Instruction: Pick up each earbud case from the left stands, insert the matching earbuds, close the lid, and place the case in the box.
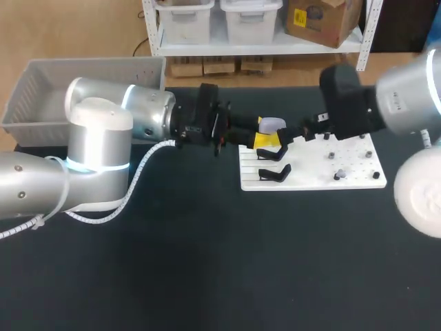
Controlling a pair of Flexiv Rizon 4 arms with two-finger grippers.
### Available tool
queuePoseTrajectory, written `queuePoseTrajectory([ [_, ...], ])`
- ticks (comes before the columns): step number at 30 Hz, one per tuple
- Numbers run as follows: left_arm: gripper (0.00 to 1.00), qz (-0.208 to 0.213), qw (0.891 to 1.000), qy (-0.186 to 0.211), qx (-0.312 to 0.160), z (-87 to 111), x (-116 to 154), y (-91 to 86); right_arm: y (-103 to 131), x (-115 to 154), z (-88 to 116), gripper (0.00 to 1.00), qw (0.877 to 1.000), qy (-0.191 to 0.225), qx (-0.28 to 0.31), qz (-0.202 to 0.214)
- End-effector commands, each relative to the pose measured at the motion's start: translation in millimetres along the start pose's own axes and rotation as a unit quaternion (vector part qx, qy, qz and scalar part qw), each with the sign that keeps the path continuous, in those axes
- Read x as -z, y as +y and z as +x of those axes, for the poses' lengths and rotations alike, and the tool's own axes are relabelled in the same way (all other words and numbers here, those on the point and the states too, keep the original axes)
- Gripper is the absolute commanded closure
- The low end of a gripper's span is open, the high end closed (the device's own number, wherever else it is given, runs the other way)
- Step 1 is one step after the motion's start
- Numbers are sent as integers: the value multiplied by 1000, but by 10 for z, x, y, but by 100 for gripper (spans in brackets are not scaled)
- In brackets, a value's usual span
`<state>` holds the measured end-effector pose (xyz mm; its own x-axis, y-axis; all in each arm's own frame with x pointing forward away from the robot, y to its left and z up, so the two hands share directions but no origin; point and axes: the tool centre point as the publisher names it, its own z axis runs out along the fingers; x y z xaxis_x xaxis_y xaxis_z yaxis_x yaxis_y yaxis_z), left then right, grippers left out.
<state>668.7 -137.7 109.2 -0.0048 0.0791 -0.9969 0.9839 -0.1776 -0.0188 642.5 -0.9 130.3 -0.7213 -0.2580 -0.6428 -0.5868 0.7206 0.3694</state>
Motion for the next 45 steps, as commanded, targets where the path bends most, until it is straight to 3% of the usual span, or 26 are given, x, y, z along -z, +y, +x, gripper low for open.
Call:
queuePoseTrajectory([
  [1, 100, 0, 1000, -1, 0, 7, 1, 8, -55, -52, -47, 0, 999, 2, -1, -47],
  [29, 100, 0, 1000, -1, 0, 7, 1, 8, -245, -206, -117, 0, 999, 11, -34, -25],
  [41, 100, 0, 1000, -1, 0, 7, 1, 8, -301, -19, -315, 0, 1000, -13, -26, -2],
  [45, 100, 0, 1000, -1, 0, 7, 1, 8, -293, 214, -462, 0, 998, -29, 14, 47],
])
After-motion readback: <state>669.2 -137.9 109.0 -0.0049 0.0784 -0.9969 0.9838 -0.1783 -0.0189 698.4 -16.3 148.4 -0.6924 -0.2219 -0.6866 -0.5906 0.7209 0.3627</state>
